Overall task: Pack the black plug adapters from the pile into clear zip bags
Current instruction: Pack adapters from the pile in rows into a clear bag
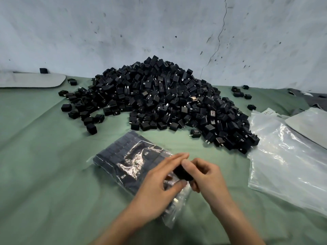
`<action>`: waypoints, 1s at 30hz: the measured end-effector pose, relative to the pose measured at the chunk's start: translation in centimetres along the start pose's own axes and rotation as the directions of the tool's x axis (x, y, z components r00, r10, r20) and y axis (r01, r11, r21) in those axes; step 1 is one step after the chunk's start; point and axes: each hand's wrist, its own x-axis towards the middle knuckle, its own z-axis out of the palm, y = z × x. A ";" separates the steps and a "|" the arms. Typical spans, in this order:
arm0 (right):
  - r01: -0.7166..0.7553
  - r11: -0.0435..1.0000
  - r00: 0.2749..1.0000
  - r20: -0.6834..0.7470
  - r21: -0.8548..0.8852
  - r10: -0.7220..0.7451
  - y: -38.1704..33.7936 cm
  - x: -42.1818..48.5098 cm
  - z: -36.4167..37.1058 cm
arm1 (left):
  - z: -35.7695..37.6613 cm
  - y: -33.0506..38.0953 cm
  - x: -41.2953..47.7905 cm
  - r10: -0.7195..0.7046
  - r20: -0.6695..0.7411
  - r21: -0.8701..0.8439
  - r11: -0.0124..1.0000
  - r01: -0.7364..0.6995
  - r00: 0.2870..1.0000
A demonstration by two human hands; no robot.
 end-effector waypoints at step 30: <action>0.489 0.692 0.872 0.292 -0.531 -0.392 2.2 -2.2 -4.8 | 0.7 -0.7 -0.2 -0.285 -0.013 0.045 0.957 0.285 0.958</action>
